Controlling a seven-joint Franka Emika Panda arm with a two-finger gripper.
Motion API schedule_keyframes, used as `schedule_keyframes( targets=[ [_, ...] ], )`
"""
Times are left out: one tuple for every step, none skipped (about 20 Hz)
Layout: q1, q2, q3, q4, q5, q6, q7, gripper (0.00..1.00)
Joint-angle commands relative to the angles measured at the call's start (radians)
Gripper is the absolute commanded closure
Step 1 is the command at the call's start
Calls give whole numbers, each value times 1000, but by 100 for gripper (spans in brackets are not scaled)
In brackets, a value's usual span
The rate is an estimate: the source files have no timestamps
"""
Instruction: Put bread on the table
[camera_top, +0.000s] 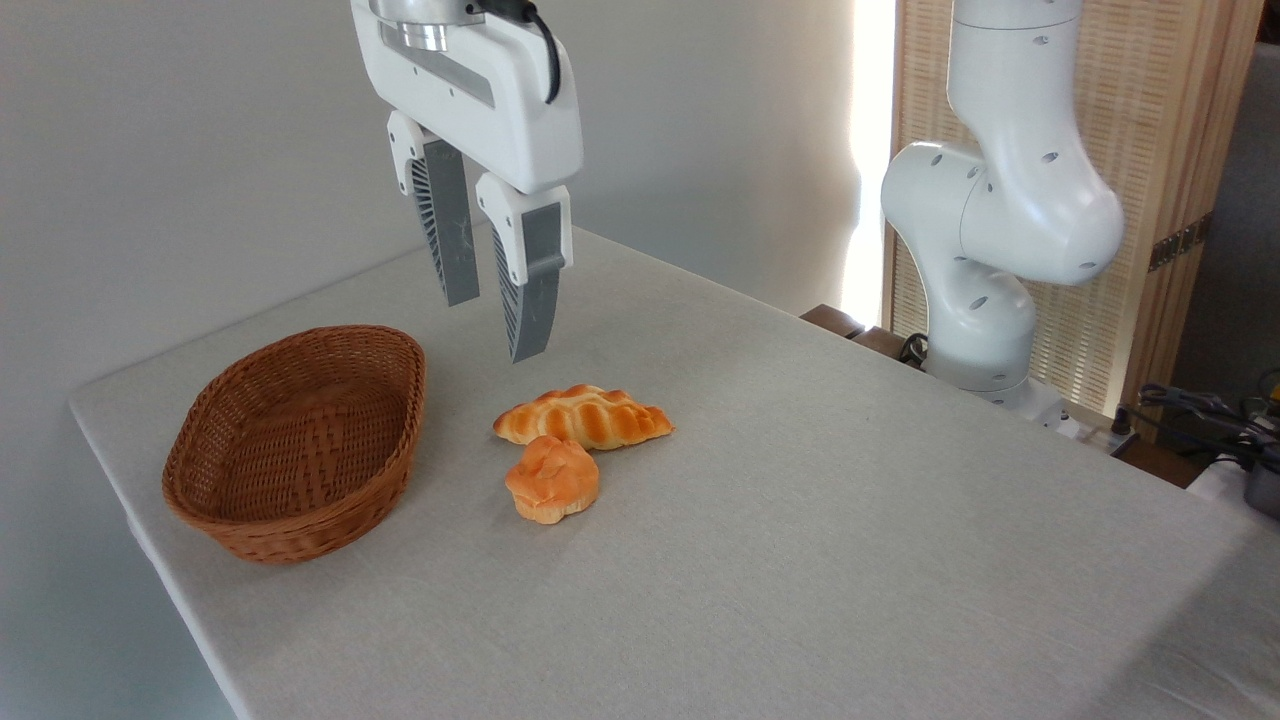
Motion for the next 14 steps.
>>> schedule_keyframes(
  targets=[
    [10, -1, -39, 2, 38, -32, -14, 0],
    [10, -1, -42, 1, 39, -32, -15, 0],
    [10, -1, -44, 1, 41, -34, -17, 0],
    [10, -1, -44, 1, 43, -37, -17, 0],
    [10, -1, -44, 2, 43, -42, -17, 0],
    [10, -1, -44, 2, 43, -43, -17, 0],
    [10, 0, -44, 1, 43, -45, -17, 0],
    [10, -1, -44, 1, 43, -48, -19, 0],
    [10, -1, -44, 2, 43, -49, -19, 0],
    [10, 0, -44, 2, 43, -49, -19, 0],
    [10, -1, -42, 1, 43, -51, -20, 0],
    [10, 0, -42, 1, 43, -51, -23, 0],
    [11, 0, -42, 1, 44, -51, -37, 0],
    [11, 0, -42, 1, 46, -52, -42, 0]
  ],
)
